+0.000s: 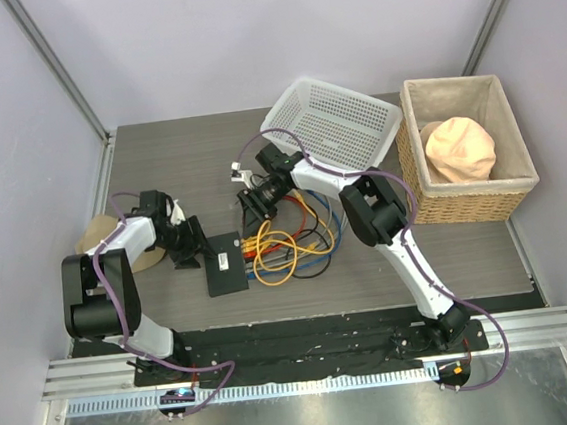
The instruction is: Pull the plug from the switch port
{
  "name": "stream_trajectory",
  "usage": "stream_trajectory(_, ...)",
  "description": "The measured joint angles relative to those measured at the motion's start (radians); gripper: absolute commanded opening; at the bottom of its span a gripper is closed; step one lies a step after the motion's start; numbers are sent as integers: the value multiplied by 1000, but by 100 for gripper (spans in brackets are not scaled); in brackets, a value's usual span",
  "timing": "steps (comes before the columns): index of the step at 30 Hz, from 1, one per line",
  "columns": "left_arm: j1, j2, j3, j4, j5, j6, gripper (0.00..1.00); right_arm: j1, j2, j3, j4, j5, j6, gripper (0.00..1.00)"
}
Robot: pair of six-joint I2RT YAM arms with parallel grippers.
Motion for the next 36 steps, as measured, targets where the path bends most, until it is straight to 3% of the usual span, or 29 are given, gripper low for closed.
stream_trajectory(16, 0, 0, 0, 0, 0, -2, 60, 6, -2, -14, 26, -10, -27, 54)
stream_trajectory(29, 0, 0, 0, 0, 0, -5, 60, 10, 2, -28, 88, -24, 49, 55)
stream_trajectory(36, 0, 0, 0, 2, -1, -6, 61, 2, -26, -59, 115, 63, 132, 58)
